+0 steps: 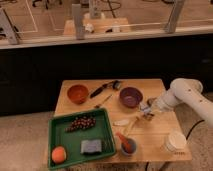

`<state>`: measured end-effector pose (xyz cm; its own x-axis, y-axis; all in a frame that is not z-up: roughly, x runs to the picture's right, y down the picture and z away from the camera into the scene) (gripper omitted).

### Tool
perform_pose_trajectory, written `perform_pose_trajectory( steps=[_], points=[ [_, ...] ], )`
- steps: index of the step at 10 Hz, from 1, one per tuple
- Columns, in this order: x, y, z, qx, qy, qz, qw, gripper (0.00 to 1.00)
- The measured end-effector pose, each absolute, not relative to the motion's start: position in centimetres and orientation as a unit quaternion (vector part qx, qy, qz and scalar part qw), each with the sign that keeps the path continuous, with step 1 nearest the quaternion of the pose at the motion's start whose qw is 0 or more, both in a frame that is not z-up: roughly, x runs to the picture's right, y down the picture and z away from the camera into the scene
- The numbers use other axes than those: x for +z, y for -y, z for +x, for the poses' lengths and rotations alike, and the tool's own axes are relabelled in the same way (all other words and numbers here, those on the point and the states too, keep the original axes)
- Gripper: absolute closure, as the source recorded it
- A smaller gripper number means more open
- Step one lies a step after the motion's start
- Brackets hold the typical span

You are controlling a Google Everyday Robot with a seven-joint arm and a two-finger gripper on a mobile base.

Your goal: Place towel in metal cup

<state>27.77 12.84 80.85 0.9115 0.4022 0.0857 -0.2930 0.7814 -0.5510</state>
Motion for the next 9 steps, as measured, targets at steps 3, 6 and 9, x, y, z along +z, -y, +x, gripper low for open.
perform_pose_trajectory(
  steps=[3,6,9],
  points=[
    [81.6,-12.3,28.1,0.187,0.088,-0.268,0.941,0.30],
    [82.2,-12.5,28.4,0.188,0.083,-0.270,0.940,0.20],
    [82.4,-12.6,28.9,0.188,0.086,-0.270,0.940,0.20]
  ],
)
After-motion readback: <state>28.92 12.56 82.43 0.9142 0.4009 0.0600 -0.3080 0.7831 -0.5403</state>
